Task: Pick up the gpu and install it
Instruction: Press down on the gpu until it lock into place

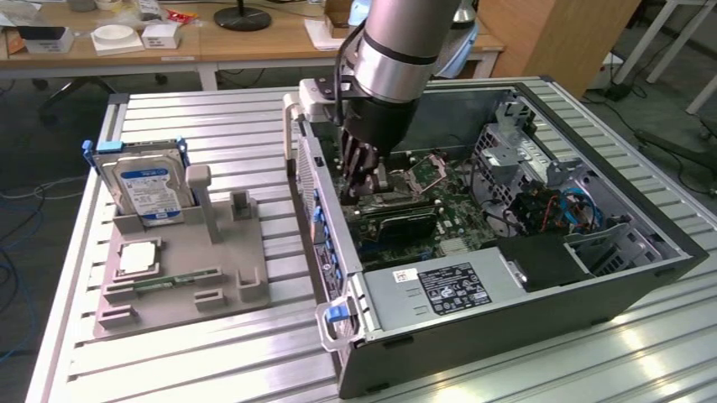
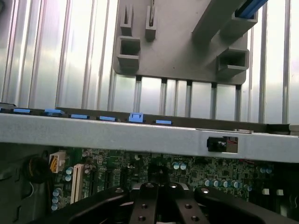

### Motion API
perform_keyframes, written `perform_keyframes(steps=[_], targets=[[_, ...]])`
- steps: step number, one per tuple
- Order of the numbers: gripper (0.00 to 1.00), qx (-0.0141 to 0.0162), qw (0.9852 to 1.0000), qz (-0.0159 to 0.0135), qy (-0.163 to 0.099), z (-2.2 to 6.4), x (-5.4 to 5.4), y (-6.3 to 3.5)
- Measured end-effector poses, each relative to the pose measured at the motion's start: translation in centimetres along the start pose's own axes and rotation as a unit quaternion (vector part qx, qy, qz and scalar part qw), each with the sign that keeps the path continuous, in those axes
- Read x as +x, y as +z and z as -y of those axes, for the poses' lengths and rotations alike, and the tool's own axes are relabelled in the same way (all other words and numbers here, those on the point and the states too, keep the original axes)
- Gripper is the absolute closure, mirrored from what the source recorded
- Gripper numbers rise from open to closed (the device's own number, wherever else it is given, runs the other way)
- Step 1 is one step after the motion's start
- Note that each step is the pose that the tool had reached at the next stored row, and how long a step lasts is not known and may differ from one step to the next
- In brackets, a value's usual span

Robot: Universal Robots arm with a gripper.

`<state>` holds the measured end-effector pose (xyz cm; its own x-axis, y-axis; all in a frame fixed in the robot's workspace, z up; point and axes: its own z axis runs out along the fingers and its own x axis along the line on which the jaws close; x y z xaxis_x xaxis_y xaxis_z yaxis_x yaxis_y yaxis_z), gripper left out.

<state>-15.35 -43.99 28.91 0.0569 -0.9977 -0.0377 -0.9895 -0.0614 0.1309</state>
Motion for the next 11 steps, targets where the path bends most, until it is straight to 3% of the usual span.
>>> perform_keyframes(steps=[5, 11], targets=[[0.9, 0.0, 1.0, 0.0, 0.0, -0.54, -0.14, 0.08], [0.9, -0.0002, 1.0, -0.0001, 0.0, -0.62, -0.05, 0.08]])
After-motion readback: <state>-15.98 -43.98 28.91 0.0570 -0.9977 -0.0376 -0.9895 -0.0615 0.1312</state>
